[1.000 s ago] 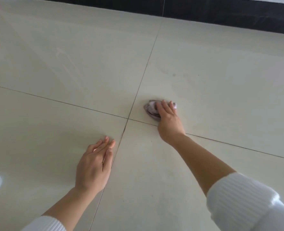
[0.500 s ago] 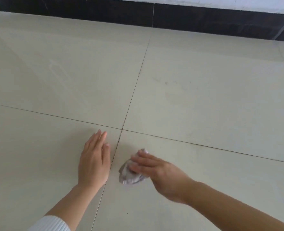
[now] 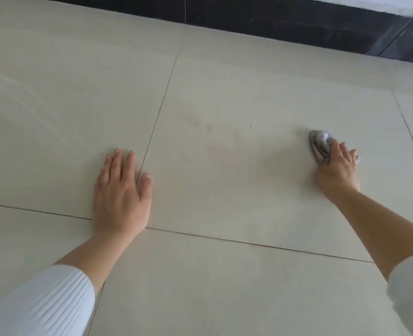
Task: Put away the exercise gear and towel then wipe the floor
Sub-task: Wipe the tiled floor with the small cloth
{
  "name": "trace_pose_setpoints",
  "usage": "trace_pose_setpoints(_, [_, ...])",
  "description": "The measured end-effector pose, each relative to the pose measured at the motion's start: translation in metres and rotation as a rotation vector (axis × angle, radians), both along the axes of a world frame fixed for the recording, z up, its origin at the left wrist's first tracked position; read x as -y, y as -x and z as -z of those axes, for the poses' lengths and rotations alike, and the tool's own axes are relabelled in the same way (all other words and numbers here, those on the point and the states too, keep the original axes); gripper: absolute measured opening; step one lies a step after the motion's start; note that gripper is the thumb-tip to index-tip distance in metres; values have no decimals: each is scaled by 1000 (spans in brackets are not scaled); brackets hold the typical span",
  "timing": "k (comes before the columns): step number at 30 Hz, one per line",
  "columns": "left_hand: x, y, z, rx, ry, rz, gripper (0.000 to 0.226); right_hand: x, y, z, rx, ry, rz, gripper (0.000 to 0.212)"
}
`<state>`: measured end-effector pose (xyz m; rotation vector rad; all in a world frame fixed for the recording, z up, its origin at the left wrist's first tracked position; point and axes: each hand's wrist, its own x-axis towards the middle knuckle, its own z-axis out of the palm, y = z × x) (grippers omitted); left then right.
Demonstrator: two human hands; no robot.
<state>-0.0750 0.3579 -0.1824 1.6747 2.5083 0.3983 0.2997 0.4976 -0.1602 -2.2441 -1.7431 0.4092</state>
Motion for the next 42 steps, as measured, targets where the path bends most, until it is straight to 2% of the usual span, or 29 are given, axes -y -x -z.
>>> trace_pose_setpoints(2, [0, 0, -2, 0, -8, -7, 64, -32, 14, 1, 16, 21, 15, 56])
trace_pose_setpoints(4, [0, -1, -5, 4, -4, -20, 65, -56, 50, 6, 11, -1, -82, 59])
trace_pose_setpoints(6, [1, -3, -8, 8, 8, -31, 65, -58, 104, 11, -62, -97, -309, 52])
trace_pose_setpoints(9, [0, -4, -10, 9, 15, -42, 63, 1, 167, 11, -174, -214, -710, 42])
trace_pose_setpoints(12, [-1, -4, -13, 11, 32, -44, 63, 76, 170, 3, -231, -94, -1042, 54])
trace_pose_setpoints(14, [-1, -4, -14, 14, 43, -53, 64, 81, 148, -1, -192, -30, -1294, 59])
trace_pose_setpoints(15, [-1, -4, -14, 14, 44, -55, 64, 66, 135, -2, -150, -33, -1343, 59])
trace_pose_setpoints(17, [-1, -5, -15, 14, 58, -58, 65, 20, 110, 2, -97, -53, -1199, 58])
trace_pose_setpoints(21, [-2, -6, -14, 9, 86, -72, 64, -86, 80, -2, -59, -60, -370, 64])
trace_pose_setpoints(23, [-1, -7, -13, 8, 92, -76, 63, -128, 99, -10, -11, 24, -99, 65])
trace_pose_setpoints(24, [-1, -6, -12, 8, 91, -76, 63, -142, 117, -12, 7, 64, -47, 66])
trace_pose_setpoints(26, [-1, -5, -11, 9, 86, -76, 63, -155, 161, -8, 12, 70, -134, 68])
trace_pose_setpoints(31, [0, -4, -11, 11, 86, -75, 63, -106, 242, 7, -131, -82, -784, 67])
trace_pose_setpoints(34, [-1, -3, -12, 5, 106, -70, 63, -41, 231, 11, -181, -98, -1219, 63])
trace_pose_setpoints(37, [0, -3, -14, 15, 108, -76, 63, -19, 177, 5, -116, -2, -1588, 72])
trace_pose_setpoints(38, [0, -3, -14, 13, 107, -78, 63, -33, 160, 2, -71, -29, -1614, 75])
trace_pose_setpoints(39, [0, -3, -14, 11, 108, -80, 63, -53, 147, -1, -31, -52, -1541, 77])
trace_pose_setpoints(40, [0, -2, -13, 10, 111, -79, 63, -76, 137, -2, -12, -64, -1366, 77])
trace_pose_setpoints(42, [-1, -2, -12, 21, 115, -77, 63, -120, 121, -6, -15, -73, -875, 76])
